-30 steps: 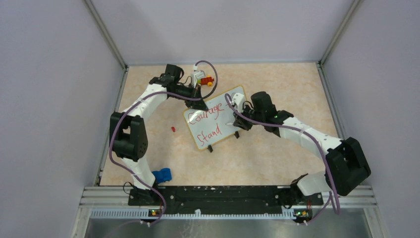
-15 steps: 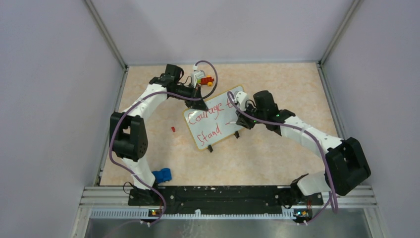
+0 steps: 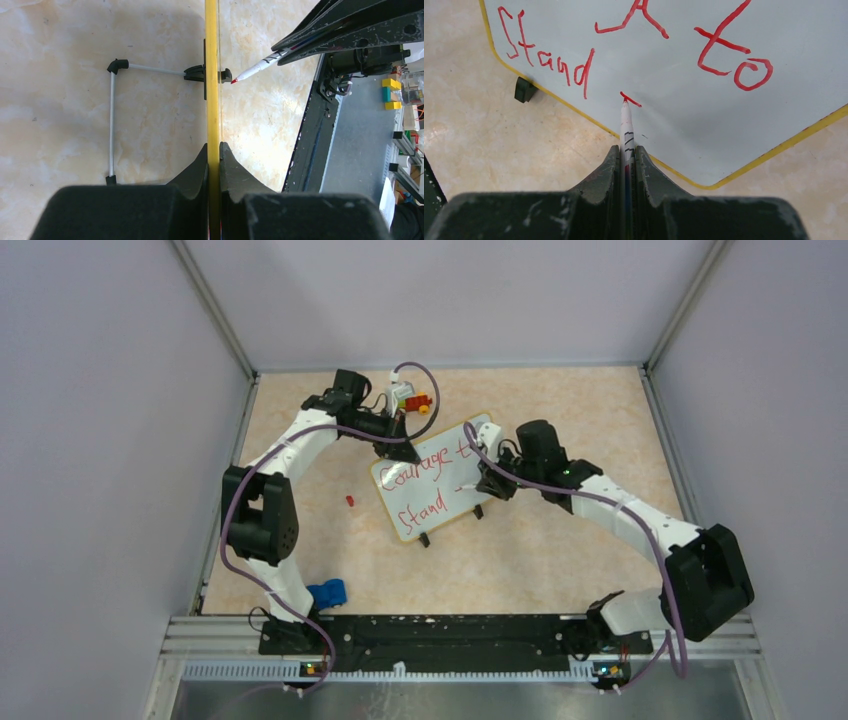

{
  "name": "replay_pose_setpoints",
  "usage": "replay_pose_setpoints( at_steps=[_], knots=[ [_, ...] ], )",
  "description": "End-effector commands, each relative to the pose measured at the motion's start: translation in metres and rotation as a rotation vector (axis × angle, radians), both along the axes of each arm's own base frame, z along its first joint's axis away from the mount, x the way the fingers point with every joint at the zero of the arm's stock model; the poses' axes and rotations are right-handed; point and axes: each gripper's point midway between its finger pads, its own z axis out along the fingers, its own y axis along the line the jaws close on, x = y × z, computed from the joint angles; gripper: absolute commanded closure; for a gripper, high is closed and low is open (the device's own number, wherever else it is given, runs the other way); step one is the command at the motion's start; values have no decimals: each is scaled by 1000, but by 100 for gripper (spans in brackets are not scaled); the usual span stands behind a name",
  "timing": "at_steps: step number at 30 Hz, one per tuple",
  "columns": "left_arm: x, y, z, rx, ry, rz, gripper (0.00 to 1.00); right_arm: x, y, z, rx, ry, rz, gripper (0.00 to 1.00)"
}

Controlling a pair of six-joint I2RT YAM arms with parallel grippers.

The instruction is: Write a sentence on the whiteboard

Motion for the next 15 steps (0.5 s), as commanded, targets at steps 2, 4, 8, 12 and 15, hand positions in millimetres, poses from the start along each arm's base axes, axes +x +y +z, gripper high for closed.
replay_pose_setpoints(
  at_steps=[2, 4, 8, 12, 15],
  knots=[
    [-21, 3, -26, 93, 61, -37, 100, 17, 11, 42, 81, -96, 6, 100],
    [-21, 3, -26, 94, 61, -36, 100, 23, 11, 41, 76, -107, -14, 100],
    [-23, 4, -28, 98, 64, -37, 100, 31, 12, 39, 70, -111, -34, 100],
    [-22, 4, -28, 98, 63, -38, 100, 34, 11, 29, 46, -98, -43, 100],
    [-22, 4, -30, 100, 64, -37, 100, 31, 10, 20, 31, -82, -39, 100]
  ],
)
